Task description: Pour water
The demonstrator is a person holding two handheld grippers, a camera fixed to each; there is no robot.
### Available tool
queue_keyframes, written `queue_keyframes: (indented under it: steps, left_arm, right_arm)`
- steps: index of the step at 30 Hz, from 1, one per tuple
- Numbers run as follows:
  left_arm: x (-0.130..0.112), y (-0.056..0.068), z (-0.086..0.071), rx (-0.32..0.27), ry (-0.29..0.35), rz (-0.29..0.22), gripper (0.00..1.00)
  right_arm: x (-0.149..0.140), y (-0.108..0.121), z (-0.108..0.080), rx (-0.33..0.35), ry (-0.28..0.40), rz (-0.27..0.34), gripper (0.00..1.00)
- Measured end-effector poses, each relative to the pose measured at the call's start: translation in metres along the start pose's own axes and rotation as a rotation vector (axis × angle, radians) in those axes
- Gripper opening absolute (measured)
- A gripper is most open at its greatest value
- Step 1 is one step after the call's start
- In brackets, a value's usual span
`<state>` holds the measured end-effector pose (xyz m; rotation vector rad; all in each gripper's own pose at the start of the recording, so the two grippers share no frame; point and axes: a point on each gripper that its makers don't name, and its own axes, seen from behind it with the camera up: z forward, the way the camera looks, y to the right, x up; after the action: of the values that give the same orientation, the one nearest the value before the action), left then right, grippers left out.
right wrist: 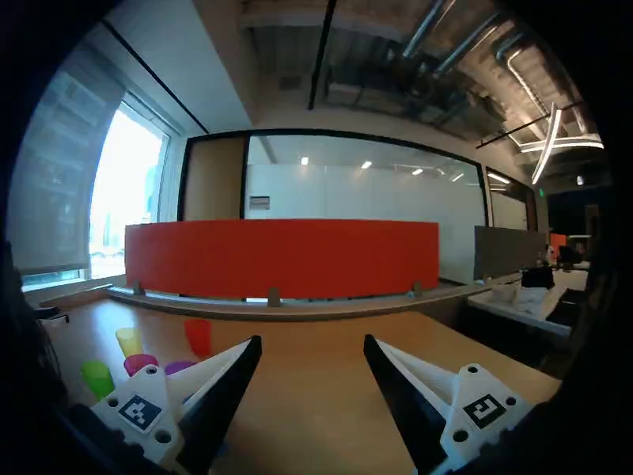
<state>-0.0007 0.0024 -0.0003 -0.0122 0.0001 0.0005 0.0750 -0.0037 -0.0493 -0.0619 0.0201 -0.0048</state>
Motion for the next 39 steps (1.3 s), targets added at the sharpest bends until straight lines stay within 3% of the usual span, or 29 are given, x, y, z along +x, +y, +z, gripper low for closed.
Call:
queue_keyframes:
  steps: [9, 23, 39]
  left_arm:
    - [0.000, 0.000, 0.000, 0.000, 0.000, 0.000, 0.89]
    - [0.000, 0.000, 0.000, 0.000, 0.000, 0.000, 0.89]
    - [0.000, 0.001, 0.000, 0.000, 0.000, 0.000, 0.89]
  right_arm:
    - [-0.003, 0.001, 0.009, 0.007, 0.042, -0.001, 1.00]
    - [-0.019, -0.017, 0.029, 0.065, 0.088, 0.010, 1.00]
    - [-0.055, -0.001, 0.042, 0.051, 0.045, 0.009, 1.00]
